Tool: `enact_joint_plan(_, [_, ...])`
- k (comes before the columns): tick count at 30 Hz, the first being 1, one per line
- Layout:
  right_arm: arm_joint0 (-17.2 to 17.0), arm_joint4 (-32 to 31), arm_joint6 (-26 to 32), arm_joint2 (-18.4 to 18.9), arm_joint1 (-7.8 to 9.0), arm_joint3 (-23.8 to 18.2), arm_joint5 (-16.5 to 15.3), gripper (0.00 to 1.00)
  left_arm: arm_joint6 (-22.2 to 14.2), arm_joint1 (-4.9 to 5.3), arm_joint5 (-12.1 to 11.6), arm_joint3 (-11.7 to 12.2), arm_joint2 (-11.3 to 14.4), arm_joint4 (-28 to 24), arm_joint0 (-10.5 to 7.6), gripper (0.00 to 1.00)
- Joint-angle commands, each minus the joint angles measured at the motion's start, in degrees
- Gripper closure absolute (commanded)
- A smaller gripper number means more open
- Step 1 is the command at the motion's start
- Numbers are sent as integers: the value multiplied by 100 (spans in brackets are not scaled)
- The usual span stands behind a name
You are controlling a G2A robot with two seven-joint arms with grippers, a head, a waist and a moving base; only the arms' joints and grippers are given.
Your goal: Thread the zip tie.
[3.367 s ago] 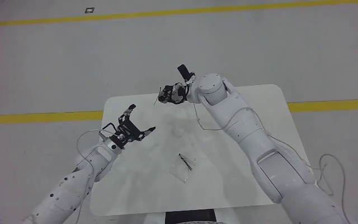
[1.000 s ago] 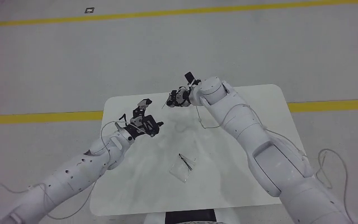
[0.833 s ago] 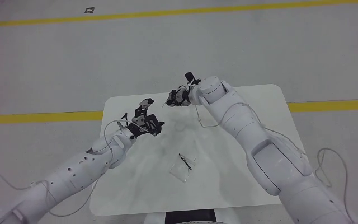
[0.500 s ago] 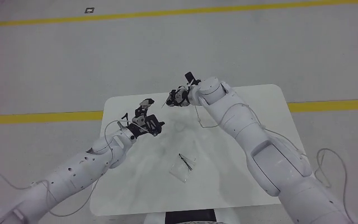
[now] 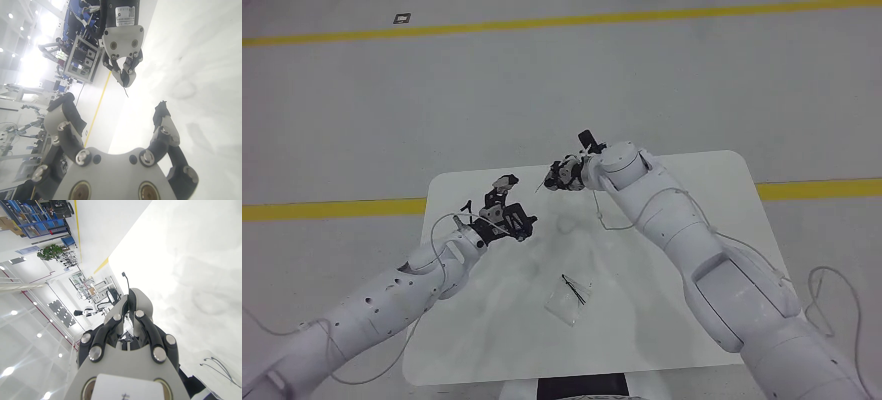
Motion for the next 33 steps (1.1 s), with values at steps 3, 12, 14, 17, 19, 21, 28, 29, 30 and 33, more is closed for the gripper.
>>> enact_joint_plan(3, [-142, 24, -23, 89, 44, -202, 40, 100, -126, -31, 44, 15, -5, 0, -3, 0])
enact_joint_plan(12, [-205, 112, 35, 139, 61, -266, 40, 100, -271, -61, 30, 24, 42, 0, -36, 0])
enact_joint_plan(14, [-205, 112, 35, 139, 61, -266, 40, 100, -271, -61, 30, 24, 42, 0, -36, 0])
enact_joint_plan(17, [-205, 112, 35, 139, 61, -266, 40, 100, -271, -61, 30, 24, 42, 0, -36, 0])
enact_joint_plan(19, [-205, 112, 35, 139, 61, -266, 40, 100, -271, -61, 30, 24, 42, 0, -36, 0])
enact_joint_plan(21, [-247, 105, 3, 140, 64, -299, 11, 100, -271, -67, 25, 26, 25, -2, -18, 0])
enact_joint_plan(28, [-472, 57, 97, 324, 200, -657, 40, 100, -297, -81, 58, 89, 22, 0, -37, 0])
enact_joint_plan(29, [-505, 63, 160, 355, 226, -720, 40, 100, -308, -81, 68, 93, 35, 0, -49, 0])
enact_joint_plan(30, [-529, 60, 208, 370, 245, -762, 40, 100, -314, -80, 71, 95, 48, 0, -60, 0])
enact_joint_plan(33, [-603, 62, 352, 403, 300, -898, 40, 100, -329, -82, 87, 97, 92, 0, -98, 0])
